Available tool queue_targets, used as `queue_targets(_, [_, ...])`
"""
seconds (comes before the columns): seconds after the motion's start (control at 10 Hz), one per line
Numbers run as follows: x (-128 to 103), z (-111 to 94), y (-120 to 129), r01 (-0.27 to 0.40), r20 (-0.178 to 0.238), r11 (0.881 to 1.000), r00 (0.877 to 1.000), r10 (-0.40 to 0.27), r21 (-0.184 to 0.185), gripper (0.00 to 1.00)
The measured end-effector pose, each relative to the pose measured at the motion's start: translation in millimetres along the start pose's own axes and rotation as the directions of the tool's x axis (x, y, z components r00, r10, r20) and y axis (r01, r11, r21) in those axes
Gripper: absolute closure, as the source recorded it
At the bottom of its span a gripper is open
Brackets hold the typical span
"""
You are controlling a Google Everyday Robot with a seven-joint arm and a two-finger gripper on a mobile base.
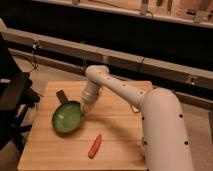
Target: Drag the ceramic bowl in a circle
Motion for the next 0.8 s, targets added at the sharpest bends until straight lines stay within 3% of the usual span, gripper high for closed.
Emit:
queue_targets(0.3, [0.5,-1.5,2.0,0.004,0.006,1.0,1.0,-0.004,-0.004,0.99])
queue_targets(0.4, [3.9,-1.7,-3.5,0.033,0.026,0.999,0.999,-0.033,-0.017,0.99])
queue_targets(0.6, [15.0,4.7,-27.2,0.105,0.073,0.994,0.992,-0.101,-0.043,0.99])
queue_targets(0.8, [27.4,18.6,-63.3,0.183,0.121,0.981,0.977,-0.176,-0.056,0.99])
